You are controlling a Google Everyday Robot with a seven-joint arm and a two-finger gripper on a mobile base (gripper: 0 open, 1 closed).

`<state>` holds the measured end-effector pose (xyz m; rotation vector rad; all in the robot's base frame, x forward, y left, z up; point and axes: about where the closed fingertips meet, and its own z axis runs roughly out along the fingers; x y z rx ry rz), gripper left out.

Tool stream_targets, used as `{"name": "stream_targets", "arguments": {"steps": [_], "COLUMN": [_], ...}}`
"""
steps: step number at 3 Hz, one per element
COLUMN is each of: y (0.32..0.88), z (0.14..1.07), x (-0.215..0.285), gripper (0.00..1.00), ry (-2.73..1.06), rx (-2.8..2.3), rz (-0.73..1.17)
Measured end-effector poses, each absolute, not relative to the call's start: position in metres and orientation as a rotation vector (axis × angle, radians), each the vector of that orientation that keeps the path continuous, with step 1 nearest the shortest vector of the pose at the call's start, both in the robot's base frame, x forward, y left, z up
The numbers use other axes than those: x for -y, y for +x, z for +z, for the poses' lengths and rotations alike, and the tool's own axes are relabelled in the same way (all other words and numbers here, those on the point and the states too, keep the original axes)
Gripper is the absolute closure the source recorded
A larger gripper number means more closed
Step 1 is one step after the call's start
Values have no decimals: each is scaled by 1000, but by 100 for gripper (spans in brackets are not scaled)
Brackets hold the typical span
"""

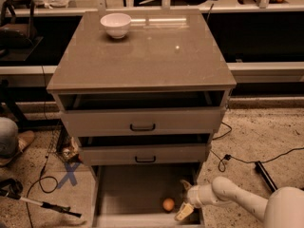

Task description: Pick orange from bottom drawer and place on counter

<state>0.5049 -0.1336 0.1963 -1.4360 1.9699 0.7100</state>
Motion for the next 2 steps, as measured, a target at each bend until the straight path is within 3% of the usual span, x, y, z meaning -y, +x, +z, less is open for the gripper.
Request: {"name": "stream_targets", "arguments": {"steps": [2], "y": [514], "z": [164], "x": [105], "gripper": [0], "ry": [-1431], "rx": [-1928], "rz": [763]}}
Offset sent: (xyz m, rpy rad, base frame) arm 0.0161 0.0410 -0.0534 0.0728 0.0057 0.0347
